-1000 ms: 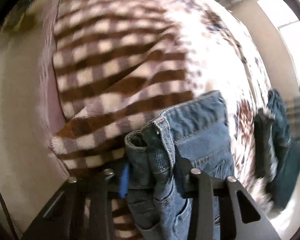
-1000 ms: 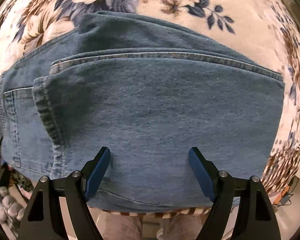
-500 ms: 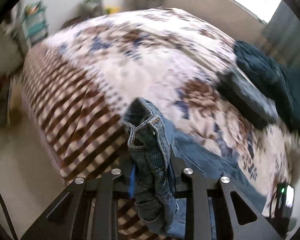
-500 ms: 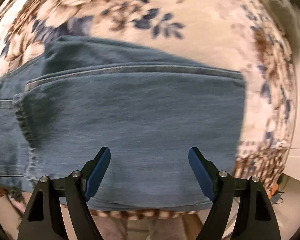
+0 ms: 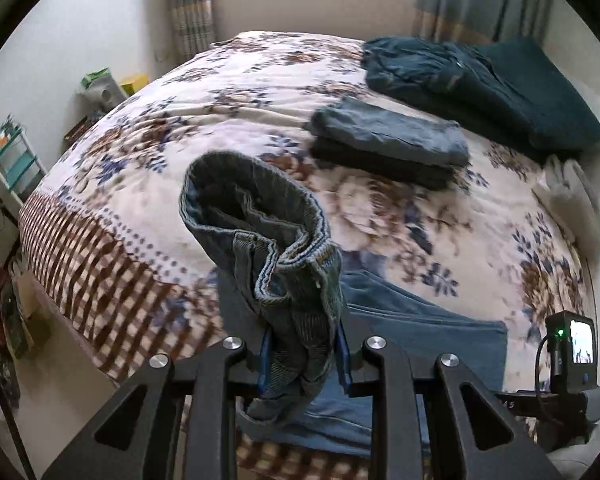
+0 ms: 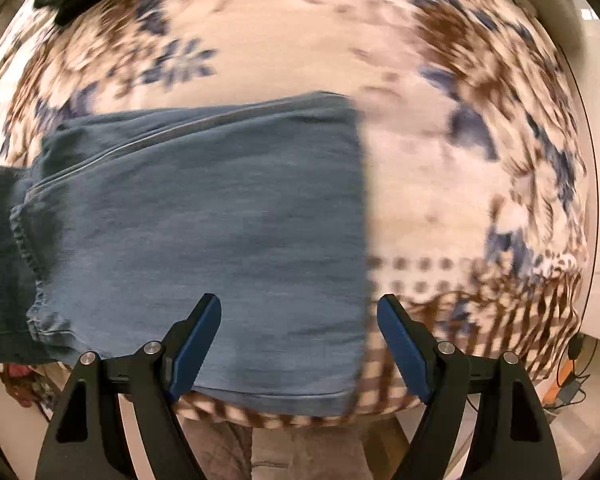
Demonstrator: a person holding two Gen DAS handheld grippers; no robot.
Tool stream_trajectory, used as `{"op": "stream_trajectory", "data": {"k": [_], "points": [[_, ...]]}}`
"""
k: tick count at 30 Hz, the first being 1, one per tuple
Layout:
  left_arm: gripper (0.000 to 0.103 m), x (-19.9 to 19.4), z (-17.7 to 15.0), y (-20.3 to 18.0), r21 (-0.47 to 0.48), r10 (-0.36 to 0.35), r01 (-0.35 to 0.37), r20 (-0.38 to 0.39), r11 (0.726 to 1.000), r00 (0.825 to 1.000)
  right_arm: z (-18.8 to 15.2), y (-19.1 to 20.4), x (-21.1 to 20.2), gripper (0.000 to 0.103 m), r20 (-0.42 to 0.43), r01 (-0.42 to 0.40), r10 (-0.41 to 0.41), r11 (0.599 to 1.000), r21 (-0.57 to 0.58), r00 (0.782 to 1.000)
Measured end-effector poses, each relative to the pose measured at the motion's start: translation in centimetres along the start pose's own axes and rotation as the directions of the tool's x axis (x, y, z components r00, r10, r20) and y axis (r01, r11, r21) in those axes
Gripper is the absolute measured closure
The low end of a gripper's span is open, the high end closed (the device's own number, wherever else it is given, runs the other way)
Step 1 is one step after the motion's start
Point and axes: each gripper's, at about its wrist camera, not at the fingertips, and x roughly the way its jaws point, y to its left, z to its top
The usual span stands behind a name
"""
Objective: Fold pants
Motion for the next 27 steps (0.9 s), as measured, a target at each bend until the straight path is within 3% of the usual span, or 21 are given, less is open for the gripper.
{"op": "stream_trajectory", "data": {"k": [11, 17, 23, 27], "points": [[0.081, 0.5, -1.6, -9.5, 0.096, -0.056, 0.061, -0.055, 0.994, 0.997, -0.8, -14.1, 2.0, 0.02, -0.006, -0.017, 0.018, 0.993, 0.115, 1.0], [0.082, 1.4, -3.8, -15.3, 0.183, -0.096, 0.115, -0.108, 0.976, 0.99, -1.3, -21.3, 3.9, 0.02, -0.019, -0.009, 0.013, 0.982, 0.19, 1.0], [0.081, 3.0, -8.1, -20.7, 0.305, -0.113, 0.164, -0.177, 0.938, 0.978, -1.9, -24.4, 5.2, 0.02, -0.049, 0.046, -0.035, 0.973, 0.227, 0.998], [0.081, 5.3, -12.1, -23.9, 0.422, -0.064, 0.164, -0.241, 0.892, 0.968, -2.7, -27.4, 6.4, 0.02, -0.073, 0.201, -0.191, 0.965, 0.17, 0.979]]}}
